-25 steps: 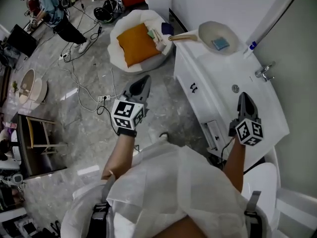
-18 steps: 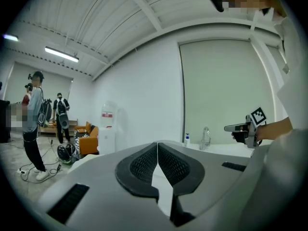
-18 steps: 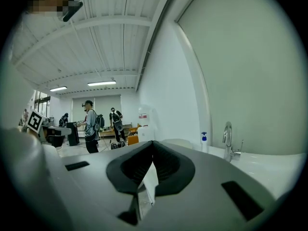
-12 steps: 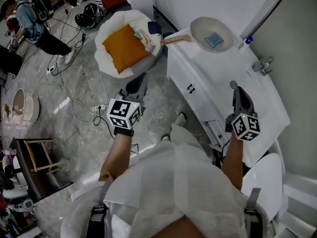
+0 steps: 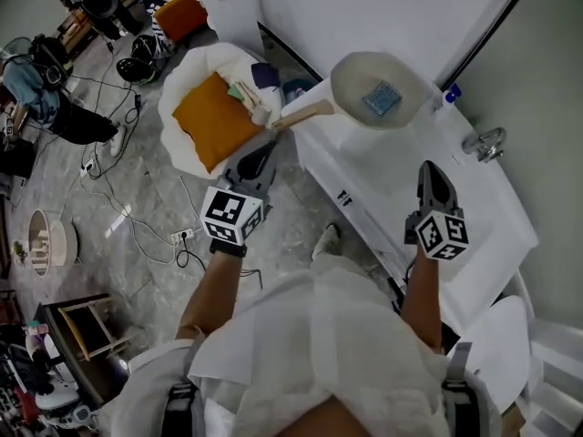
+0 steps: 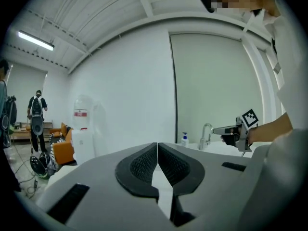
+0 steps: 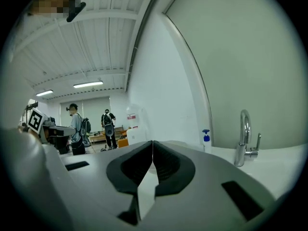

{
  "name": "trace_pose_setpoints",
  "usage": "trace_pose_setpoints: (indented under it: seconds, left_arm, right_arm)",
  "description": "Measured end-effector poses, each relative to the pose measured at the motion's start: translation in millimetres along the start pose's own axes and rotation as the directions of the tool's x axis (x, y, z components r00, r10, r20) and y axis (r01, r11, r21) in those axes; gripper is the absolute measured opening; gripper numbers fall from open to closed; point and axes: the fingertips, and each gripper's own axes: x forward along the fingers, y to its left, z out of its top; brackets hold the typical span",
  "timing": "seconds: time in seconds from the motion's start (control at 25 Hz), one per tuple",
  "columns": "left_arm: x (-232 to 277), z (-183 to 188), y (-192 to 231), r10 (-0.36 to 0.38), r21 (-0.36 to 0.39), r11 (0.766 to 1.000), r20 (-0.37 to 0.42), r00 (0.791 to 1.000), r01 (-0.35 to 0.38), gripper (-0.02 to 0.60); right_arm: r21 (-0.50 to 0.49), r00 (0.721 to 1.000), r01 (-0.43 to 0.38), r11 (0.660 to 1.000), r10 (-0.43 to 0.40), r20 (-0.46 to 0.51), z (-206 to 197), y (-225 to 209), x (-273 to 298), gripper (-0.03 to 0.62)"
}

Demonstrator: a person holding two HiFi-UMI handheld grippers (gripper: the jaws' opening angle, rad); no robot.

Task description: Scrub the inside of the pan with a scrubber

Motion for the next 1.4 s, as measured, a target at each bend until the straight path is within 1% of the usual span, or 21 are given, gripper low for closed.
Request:
trace_pose_setpoints:
  seconds: [0.16, 0.32, 0.6, 0.72, 0.92, 1.12, 1.24, 1.4]
  left_arm:
    - [62, 12, 11, -0.062, 0.016, 0.998, -0.014, 0.998, 0.062, 0.017]
    - [107, 27, 18, -0.114, 0.026, 0.993, 0.011, 0.993, 0.113, 0.017]
    - [190, 20, 29, -0.226, 0.016, 0.974, -0.004, 0.974, 0.226, 0.017]
    - [227, 17, 33, -0.29, 0.005, 0.957, -0.014, 0.957, 0.291, 0.017]
    - [283, 15, 44, -0.396, 0.016, 0.918, -0.039, 0.917, 0.397, 0.017]
    - [318, 16, 60, -0.462, 0.02, 0.886, -0.05, 0.886, 0.463, 0.017]
    - [335, 12, 68, -0.493, 0.017, 0.869, -0.062, 0.868, 0.495, 0.017]
    - [352, 1, 70, -0.551, 0.023, 0.832, -0.074, 0.831, 0.554, 0.017]
  right_arm:
    - [0.025, 1.0, 0.001, 1.0, -0.001, 0.0, 4, -14, 41, 0.009]
    - [0.025, 1.0, 0.006, 1.0, -0.006, 0.005, 13, -27, 69, 0.009]
    - [0.018, 0.997, 0.071, 0.997, -0.071, -0.037, 3, -54, 110, 0.02]
    - [0.021, 0.991, 0.123, 0.992, -0.122, -0.053, 2, -68, 127, 0.035]
    - [0.025, 0.973, 0.222, 0.975, -0.22, -0.066, 2, -84, 149, 0.052]
    - [0.031, 0.954, 0.292, 0.956, -0.289, -0.082, -3, -94, 169, 0.083]
    - [0.031, 0.938, 0.334, 0.942, -0.33, -0.103, -10, -104, 179, 0.114]
    - [0.038, 0.913, 0.397, 0.917, -0.39, -0.117, -22, -123, 187, 0.148]
